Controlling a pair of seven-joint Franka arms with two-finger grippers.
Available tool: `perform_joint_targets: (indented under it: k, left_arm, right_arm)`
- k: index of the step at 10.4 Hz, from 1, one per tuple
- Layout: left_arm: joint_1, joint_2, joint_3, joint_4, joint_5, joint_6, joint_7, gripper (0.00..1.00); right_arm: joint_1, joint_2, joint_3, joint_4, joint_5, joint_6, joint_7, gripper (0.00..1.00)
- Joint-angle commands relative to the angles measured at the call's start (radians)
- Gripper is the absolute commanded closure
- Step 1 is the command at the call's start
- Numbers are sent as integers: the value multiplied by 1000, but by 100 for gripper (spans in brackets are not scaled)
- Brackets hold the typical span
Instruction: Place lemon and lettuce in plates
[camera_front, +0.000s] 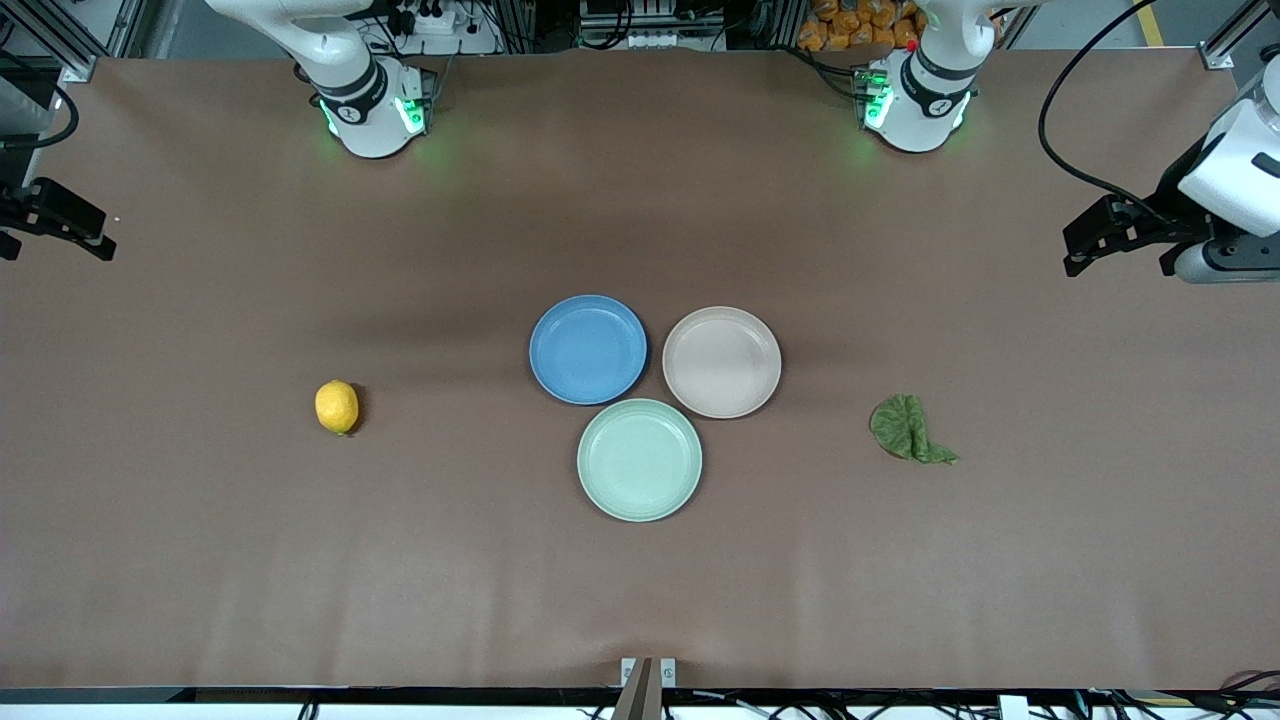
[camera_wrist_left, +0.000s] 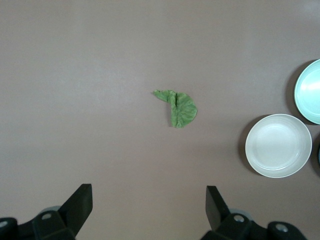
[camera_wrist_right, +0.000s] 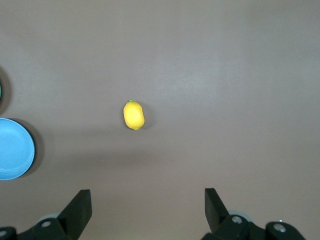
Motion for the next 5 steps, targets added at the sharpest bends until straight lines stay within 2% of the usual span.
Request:
perform_joint_targets:
  k: [1, 4, 5]
  left_arm:
    - [4, -7, 0, 6, -23, -17, 26, 0]
    - [-1, 10, 2, 6, -26, -15, 28, 0]
    - [4, 42, 2, -2, -27, -15, 31, 0]
  right_arm:
    - [-11, 14, 8, 24, 0, -9, 2, 0]
    - [-11, 14, 8, 24, 0, -9, 2, 0]
    - [-11, 16, 8, 20, 5, -9, 1, 0]
